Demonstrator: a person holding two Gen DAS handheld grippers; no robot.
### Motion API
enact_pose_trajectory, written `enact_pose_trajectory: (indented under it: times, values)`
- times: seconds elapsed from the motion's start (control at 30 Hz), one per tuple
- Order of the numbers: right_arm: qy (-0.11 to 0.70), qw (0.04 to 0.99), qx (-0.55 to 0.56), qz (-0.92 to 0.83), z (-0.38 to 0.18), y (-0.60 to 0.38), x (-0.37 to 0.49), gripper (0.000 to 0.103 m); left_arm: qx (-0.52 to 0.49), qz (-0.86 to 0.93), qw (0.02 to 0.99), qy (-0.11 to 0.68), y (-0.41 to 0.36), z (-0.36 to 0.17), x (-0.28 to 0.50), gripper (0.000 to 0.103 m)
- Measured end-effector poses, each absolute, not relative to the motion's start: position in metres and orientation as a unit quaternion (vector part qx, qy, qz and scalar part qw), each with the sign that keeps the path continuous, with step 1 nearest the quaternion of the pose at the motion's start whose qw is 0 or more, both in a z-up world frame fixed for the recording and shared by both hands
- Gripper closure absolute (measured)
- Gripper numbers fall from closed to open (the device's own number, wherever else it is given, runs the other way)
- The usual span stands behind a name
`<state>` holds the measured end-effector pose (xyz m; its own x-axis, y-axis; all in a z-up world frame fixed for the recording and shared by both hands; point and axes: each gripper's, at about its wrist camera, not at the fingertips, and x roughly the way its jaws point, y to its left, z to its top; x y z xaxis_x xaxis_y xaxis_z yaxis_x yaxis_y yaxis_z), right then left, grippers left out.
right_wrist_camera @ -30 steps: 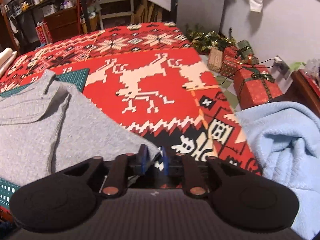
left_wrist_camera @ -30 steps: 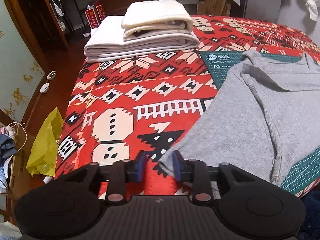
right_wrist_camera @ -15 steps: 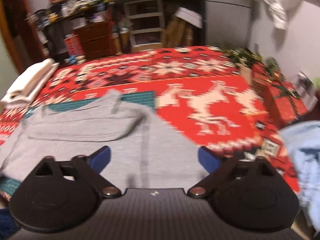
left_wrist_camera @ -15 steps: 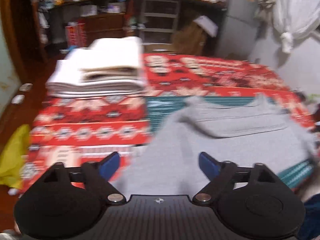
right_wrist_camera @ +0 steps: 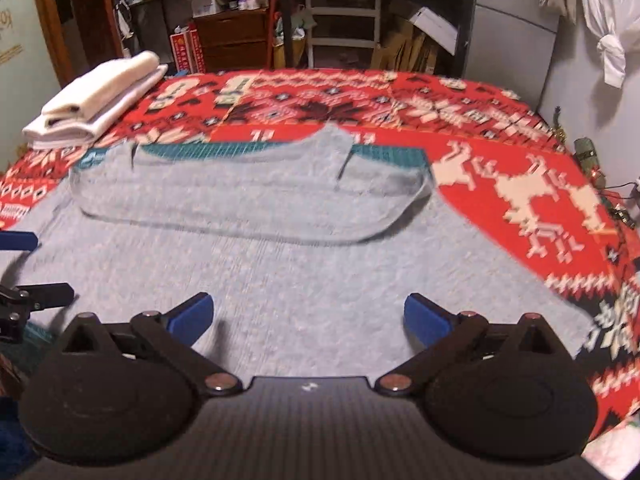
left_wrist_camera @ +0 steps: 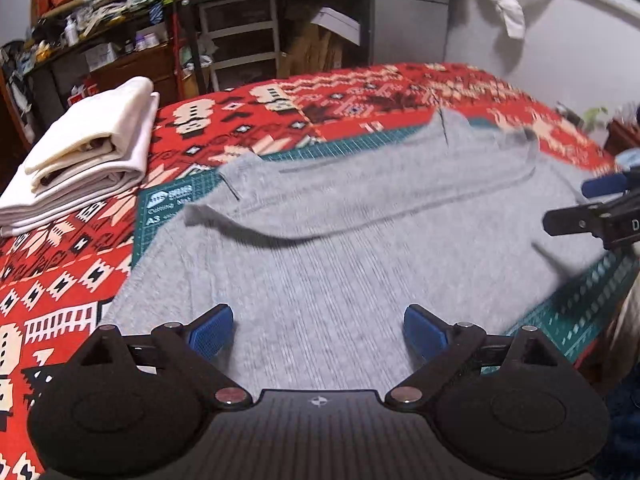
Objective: Fold clothes
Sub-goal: 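Move both open grippers back over the shirt toward its hem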
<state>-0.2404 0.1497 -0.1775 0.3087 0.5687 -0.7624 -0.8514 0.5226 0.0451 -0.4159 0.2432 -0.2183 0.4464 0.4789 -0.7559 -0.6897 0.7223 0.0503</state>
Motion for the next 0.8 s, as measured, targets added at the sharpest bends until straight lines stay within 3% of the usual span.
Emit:
enact_pose_trajectory:
  times: [0.2, 0.8]
  values:
    - [0.361, 0.801, -0.191, 0.438, -0.191, 0.146, -0.249, 0.000, -0.150, 0.333, 0.843, 0.395, 0.245, -0.226, -0.420, 0.000]
    - [0.398, 0.793, -0.207, 0.413, -0.188, 0.161, -0.241, 0.000, -0.144, 0.314, 0.841, 0.415, 0.249, -0.225, -0.414, 0.000]
